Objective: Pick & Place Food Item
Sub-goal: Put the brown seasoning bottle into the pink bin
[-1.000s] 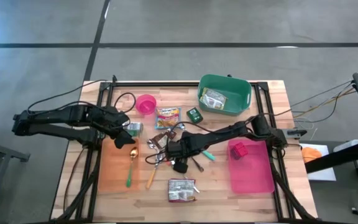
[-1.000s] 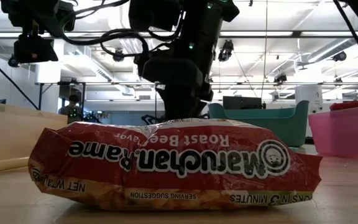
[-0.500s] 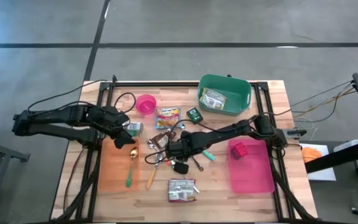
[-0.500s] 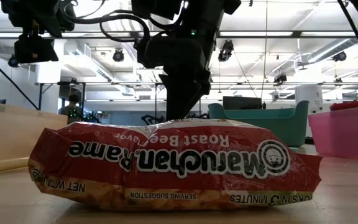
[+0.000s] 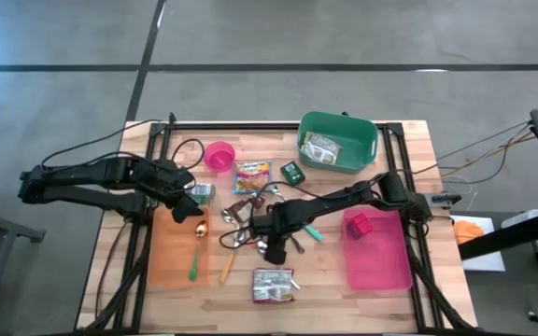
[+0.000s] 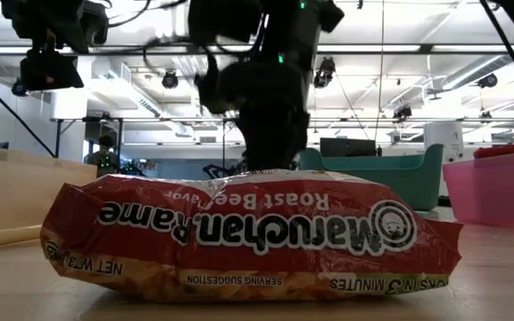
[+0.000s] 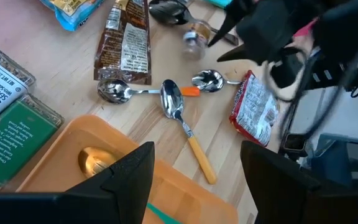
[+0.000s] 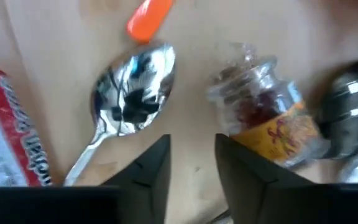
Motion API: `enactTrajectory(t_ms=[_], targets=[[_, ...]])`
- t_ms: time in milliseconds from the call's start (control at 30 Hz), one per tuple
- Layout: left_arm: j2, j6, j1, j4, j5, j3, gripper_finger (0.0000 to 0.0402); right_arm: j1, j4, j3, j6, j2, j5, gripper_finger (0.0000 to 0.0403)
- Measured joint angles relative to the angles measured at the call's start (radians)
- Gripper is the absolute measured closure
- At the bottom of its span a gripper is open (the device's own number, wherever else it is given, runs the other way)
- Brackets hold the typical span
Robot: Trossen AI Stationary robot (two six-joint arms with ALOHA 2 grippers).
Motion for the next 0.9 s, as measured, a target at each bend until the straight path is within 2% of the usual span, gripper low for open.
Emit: enactTrajectory(t_ms=[200, 567, 733, 900], targets=[[0.0, 0.0, 0.0, 0.0, 0.0, 0.0, 0.016, 0.002, -0.002, 0.0, -0.011, 0.002, 0.041, 0.0206], [0.0, -0.001, 0.0, -0.001, 0.0, 0.0, 0.016, 0.006, -0.045, 0.017, -0.053, -0.003, 0.016, 0.0134], [0.0, -0.003, 0.0, -0.001, 0.0, 0.0, 0.016, 0.013, -0.061, 0.057, -0.102, -0.005, 0.074, 0.0126], [0.0, -0.003, 0.0, -0.009, 0.0, 0.0, 0.016, 0.015, -0.062, 0.071, -0.15, -0.005, 0.146, 0.0136]])
